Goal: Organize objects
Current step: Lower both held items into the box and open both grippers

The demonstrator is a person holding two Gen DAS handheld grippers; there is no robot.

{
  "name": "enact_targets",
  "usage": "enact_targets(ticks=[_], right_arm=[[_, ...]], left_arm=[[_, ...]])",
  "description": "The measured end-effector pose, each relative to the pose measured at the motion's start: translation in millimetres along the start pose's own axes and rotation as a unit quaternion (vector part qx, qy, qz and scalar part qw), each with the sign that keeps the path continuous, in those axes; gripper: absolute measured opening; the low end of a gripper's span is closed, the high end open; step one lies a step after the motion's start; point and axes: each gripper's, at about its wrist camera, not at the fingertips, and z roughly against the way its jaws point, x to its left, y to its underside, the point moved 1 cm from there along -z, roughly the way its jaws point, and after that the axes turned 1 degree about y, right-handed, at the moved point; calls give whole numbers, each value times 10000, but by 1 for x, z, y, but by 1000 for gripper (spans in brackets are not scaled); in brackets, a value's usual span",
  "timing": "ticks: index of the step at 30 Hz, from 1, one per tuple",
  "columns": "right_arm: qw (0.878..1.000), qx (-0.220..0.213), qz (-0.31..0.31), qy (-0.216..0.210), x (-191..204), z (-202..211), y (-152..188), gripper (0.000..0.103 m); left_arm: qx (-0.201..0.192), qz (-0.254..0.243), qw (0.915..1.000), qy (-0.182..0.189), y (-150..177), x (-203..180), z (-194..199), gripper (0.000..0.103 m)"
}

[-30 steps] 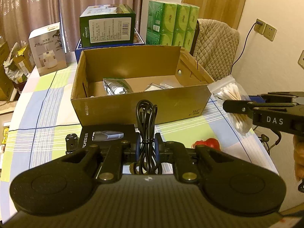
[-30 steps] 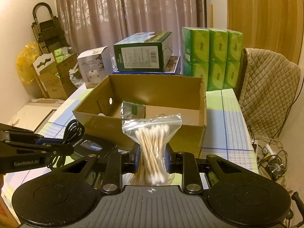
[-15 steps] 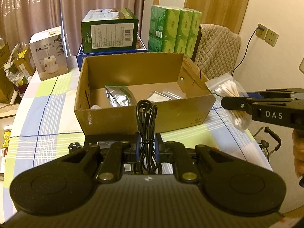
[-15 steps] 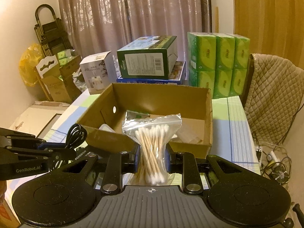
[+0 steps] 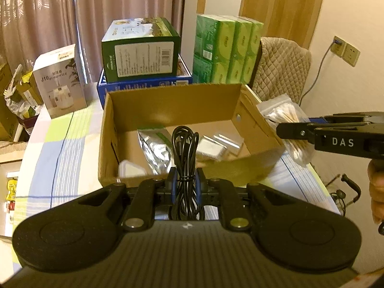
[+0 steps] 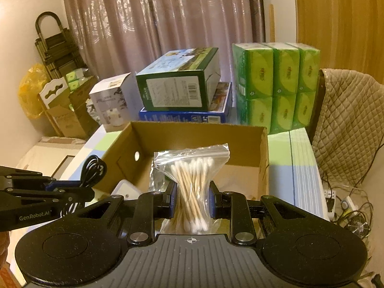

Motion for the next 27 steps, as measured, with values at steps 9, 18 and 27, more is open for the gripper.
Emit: enact_targets(ticks=[9, 18, 27], right_arm=[[9997, 100, -207, -7, -15, -24, -10, 22], [9994, 159, -296, 4, -27, -42, -12, 22], [9989, 237, -402, -20, -37, -56, -4, 22]], left_arm=[[22, 75, 9999, -73, -25, 13, -24, 11], [31, 219, 9996, -175, -32, 29, -50, 11], [-263, 375, 9985, -305, -46, 39, -71, 16]])
